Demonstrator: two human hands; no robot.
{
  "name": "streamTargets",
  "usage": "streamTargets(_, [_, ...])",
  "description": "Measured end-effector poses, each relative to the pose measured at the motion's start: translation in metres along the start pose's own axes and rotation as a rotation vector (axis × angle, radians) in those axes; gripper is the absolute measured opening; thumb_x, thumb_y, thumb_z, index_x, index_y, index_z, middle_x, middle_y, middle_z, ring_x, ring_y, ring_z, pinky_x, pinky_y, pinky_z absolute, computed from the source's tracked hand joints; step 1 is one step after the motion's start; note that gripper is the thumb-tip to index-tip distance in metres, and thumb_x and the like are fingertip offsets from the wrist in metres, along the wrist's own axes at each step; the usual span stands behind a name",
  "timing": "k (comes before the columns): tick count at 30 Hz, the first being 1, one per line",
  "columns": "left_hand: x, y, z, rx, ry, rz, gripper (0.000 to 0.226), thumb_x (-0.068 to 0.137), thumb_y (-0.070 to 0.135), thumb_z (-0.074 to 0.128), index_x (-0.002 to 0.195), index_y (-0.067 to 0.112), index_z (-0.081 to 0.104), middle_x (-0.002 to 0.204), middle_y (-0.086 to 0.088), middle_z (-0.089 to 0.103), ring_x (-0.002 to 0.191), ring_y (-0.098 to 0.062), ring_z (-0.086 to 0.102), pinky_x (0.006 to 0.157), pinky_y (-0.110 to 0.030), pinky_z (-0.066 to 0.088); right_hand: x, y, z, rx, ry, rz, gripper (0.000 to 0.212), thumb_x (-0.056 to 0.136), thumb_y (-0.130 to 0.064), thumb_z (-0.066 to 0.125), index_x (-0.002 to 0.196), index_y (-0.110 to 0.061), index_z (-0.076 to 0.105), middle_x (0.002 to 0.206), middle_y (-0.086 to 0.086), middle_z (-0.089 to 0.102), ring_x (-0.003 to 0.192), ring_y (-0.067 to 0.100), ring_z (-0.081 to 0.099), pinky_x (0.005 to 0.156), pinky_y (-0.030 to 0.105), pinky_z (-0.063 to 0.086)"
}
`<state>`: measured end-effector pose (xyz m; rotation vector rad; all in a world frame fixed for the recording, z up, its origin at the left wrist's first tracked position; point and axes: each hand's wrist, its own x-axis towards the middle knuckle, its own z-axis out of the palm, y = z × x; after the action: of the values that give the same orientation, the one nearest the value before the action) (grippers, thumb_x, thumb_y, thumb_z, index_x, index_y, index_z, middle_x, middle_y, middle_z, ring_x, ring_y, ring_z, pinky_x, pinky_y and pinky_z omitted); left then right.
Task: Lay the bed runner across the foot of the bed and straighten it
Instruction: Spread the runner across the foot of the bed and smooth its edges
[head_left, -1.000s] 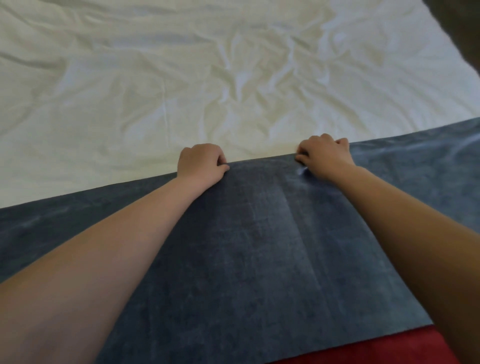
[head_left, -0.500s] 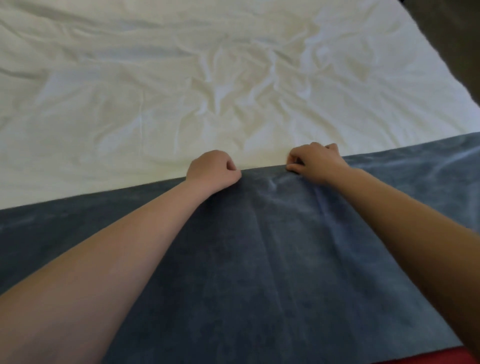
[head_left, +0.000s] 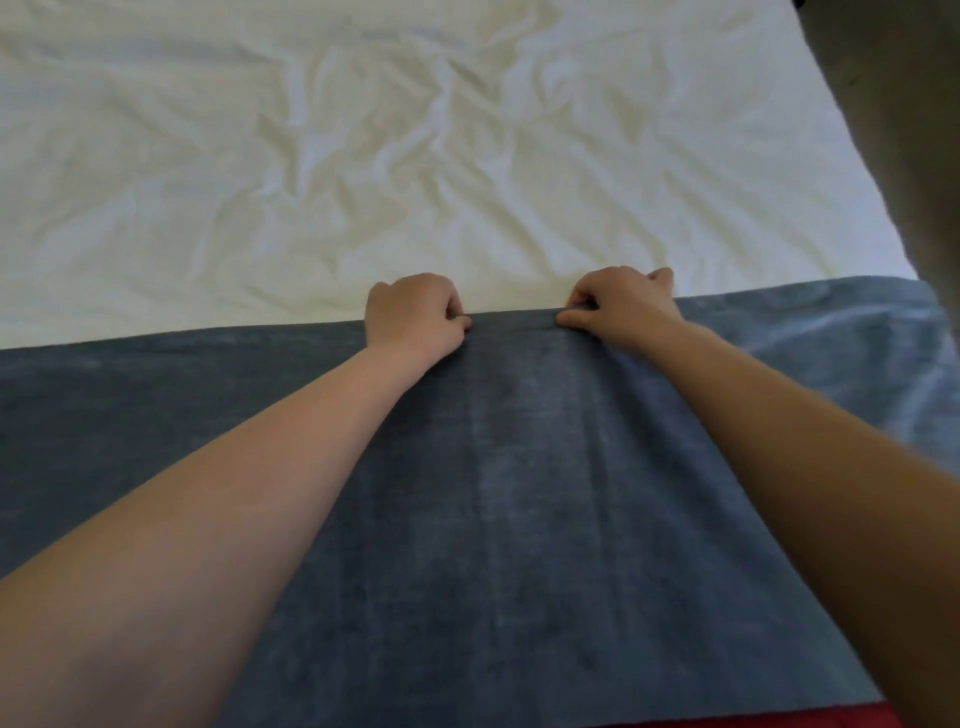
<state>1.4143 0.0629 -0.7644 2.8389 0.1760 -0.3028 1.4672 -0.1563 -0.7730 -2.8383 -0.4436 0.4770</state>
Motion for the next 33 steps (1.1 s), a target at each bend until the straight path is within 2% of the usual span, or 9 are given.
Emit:
streamTargets(4, [0.001,0.013,0.000,-0.030,-0.042,0.001,0.006,0.080,0.026,0.062,0.078,0.023,0.067,0.082,0.007,0.067,0.082,-0.018,0.062,0.077,-0.031,0.046,-0.001,0.019,-0.006,0.052,-0.009,-0.035,0.029,0.083,-0.053,0.057,0.079,-0.025,0.063,0.081,-0.009,0.062,0.084,0.015,0.054,0.083,0.039,0.023])
streamTargets(8, [0.008,0.045,0.005,-0.122,-0.090,0.075,0.014,0.079,0.038,0.067,0.082,0.025,0.067,0.085,0.009,0.066,0.083,-0.014,0.060,0.081,-0.033,0.048,-0.008,0.066,-0.023,0.067,-0.036,-0.014,0.023,0.084,-0.051,0.057,0.079,-0.029,0.063,0.078,-0.016,0.061,0.086,0.010,0.054,0.082,0.037,0.022])
streamTargets(10, [0.014,0.065,0.010,-0.128,-0.109,0.114,0.012,0.081,0.036,0.068,0.083,0.025,0.068,0.086,0.009,0.066,0.084,-0.014,0.060,0.082,-0.034,0.048,-0.013,0.090,-0.031,0.029,-0.018,0.001,0.018,0.085,-0.047,0.058,0.078,-0.031,0.063,0.076,-0.019,0.058,0.087,0.009,0.054,0.082,0.036,0.022])
streamTargets(13, [0.021,0.081,0.013,-0.082,-0.125,0.107,0.004,0.083,0.029,0.068,0.081,0.026,0.069,0.083,0.010,0.065,0.085,-0.015,0.061,0.082,-0.034,0.048,-0.014,0.108,-0.032,-0.001,0.005,0.013,0.016,0.086,-0.045,0.059,0.077,-0.032,0.062,0.077,-0.017,0.060,0.087,0.009,0.053,0.082,0.035,0.022])
streamTargets(17, [0.023,0.088,0.014,-0.002,-0.123,0.057,0.008,0.085,0.027,0.065,0.078,0.027,0.067,0.085,0.008,0.067,0.087,-0.017,0.062,0.086,-0.036,0.046,-0.009,0.106,-0.024,-0.037,0.014,0.024,0.017,0.088,-0.043,0.058,0.077,-0.031,0.062,0.081,-0.012,0.063,0.089,0.014,0.053,0.087,0.037,0.024])
streamTargets(21, [0.018,0.095,0.013,0.027,-0.095,0.030,0.005,0.083,0.023,0.063,0.082,0.024,0.068,0.089,0.006,0.067,0.089,-0.019,0.061,0.079,-0.033,0.047,-0.013,0.102,-0.026,-0.063,0.010,0.025,0.016,0.089,-0.042,0.057,0.080,-0.030,0.062,0.083,-0.009,0.062,0.091,0.017,0.054,0.088,0.039,0.027])
streamTargets(23, [0.010,0.097,0.013,0.031,-0.014,0.079,0.016,0.081,0.025,0.060,0.096,0.021,0.065,0.098,0.002,0.064,0.094,-0.021,0.058,0.076,-0.032,0.045,-0.020,0.099,-0.028,-0.140,0.074,-0.022,0.017,0.090,-0.043,0.055,0.090,-0.026,0.061,0.091,-0.004,0.060,0.095,0.021,0.054,0.087,0.041,0.030])
streamTargets(27, [-0.017,0.105,0.013,-0.014,0.108,0.200,0.050,0.082,0.042,0.057,0.126,0.019,0.052,0.123,-0.003,0.056,0.116,-0.024,0.049,0.089,-0.037,0.045,-0.046,0.094,-0.031,-0.136,0.210,-0.076,0.044,0.095,-0.045,0.041,0.130,-0.019,0.049,0.130,0.004,0.054,0.116,0.027,0.051,0.101,0.045,0.033])
streamTargets(33, [-0.068,0.106,0.018,-0.052,0.137,0.180,0.058,0.083,0.051,0.053,0.131,0.019,0.047,0.129,-0.003,0.052,0.121,-0.023,0.046,0.096,-0.039,0.043,-0.099,0.077,-0.030,-0.174,0.162,-0.052,0.051,0.096,-0.045,0.037,0.139,-0.018,0.040,0.139,0.005,0.048,0.127,0.025,0.044,0.110,0.046,0.028])
